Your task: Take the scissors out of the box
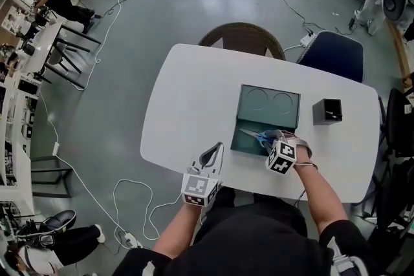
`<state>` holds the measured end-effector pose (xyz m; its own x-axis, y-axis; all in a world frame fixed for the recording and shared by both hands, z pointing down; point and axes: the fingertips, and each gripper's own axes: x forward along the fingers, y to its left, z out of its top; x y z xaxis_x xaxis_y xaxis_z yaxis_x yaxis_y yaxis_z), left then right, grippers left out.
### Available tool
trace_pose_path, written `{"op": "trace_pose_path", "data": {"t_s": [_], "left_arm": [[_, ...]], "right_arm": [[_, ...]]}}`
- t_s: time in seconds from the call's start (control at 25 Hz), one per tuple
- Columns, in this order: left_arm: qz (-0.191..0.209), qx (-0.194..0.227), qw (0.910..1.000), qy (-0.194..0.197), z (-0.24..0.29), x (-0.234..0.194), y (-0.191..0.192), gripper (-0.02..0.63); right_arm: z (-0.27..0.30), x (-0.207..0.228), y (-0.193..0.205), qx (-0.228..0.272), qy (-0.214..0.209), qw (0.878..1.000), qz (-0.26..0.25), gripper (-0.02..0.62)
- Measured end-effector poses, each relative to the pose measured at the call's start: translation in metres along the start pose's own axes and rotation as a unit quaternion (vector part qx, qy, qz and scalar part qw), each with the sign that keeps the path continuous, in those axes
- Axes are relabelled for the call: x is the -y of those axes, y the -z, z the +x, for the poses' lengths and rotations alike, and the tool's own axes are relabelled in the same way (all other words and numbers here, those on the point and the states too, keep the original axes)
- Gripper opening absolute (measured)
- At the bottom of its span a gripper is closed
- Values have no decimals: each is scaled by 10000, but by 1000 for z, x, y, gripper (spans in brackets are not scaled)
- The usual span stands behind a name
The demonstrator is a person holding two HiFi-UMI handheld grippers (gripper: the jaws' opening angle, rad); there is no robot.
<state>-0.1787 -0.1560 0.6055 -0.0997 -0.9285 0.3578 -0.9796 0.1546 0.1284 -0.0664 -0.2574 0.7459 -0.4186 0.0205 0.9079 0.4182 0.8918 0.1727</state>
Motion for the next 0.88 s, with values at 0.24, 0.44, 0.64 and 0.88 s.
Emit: {"op": "trace_pose_path", "data": {"t_s": [0.24, 0.44, 0.64, 0.88], "left_arm": [[49, 34, 10000, 39, 1, 5, -9, 8], [96, 65, 9999, 79, 2, 9, -13, 8], [158, 124, 9997, 171, 5, 16, -20, 8], [181, 229, 9991, 319, 12, 26, -29, 8]], "right_arm": [[-30, 2, -16, 345, 304, 9989, 81, 86], [-62, 12, -35, 811, 779, 9934, 216, 86], [-102, 34, -51, 1621, 1377, 9734, 848, 86], [-154, 62, -60, 2473, 2137, 9343, 1422, 87]]}}
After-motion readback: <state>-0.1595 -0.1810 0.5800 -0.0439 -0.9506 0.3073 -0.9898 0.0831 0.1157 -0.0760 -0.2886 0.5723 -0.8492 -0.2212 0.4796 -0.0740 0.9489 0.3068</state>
